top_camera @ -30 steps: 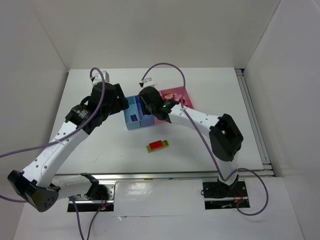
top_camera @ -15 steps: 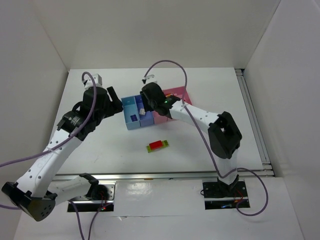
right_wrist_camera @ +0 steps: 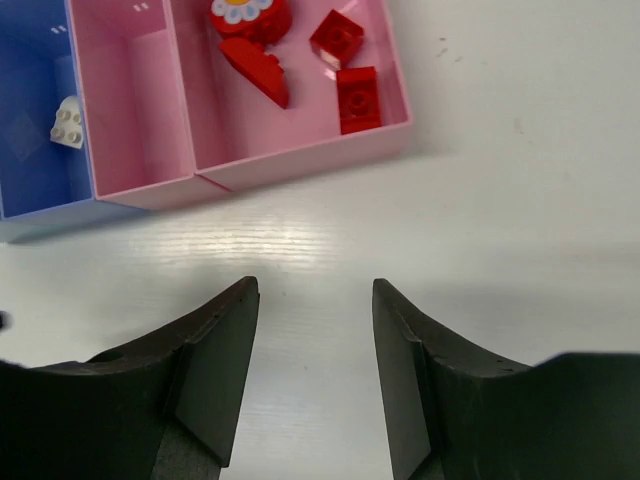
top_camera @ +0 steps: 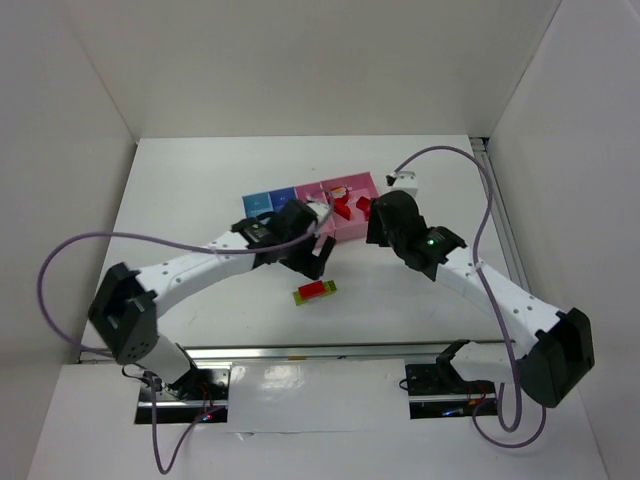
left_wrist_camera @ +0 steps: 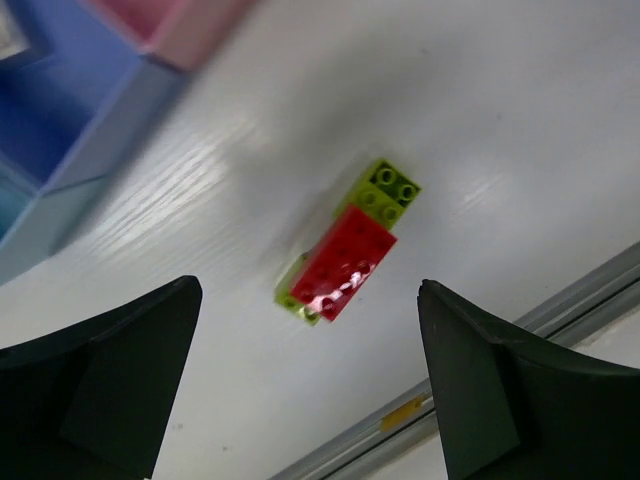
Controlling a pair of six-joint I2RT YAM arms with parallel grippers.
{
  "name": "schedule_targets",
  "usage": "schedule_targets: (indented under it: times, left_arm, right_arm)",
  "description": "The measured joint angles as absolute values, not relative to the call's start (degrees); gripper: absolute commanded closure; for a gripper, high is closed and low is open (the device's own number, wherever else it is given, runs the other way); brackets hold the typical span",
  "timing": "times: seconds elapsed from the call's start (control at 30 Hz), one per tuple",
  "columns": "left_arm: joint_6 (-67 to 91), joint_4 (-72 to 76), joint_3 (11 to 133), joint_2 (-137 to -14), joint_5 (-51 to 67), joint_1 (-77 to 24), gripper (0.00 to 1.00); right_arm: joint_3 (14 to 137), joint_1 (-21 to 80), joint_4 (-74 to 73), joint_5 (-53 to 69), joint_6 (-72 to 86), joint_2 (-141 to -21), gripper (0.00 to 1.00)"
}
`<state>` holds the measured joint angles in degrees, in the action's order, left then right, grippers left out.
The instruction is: Sort the legos into containers by color
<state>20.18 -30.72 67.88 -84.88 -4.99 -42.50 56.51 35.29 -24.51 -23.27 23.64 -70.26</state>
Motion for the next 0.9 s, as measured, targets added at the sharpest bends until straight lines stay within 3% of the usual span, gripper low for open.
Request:
schedule_targets:
  times: [0.23,0.9]
  left_arm:
    - [13.30,-30.72,72.40,-99.33,-2.28,-50.00,0.03]
    - [9.34,-33.63,72.88,-104.53,-8.16,-53.10,0.29]
  right_arm:
    - [56.53,35.38,-30.89,-27.44,25.06,-61.76,0.42]
    - [56.55,34.87,-33.32,-29.15,25.21,-61.36,0.41]
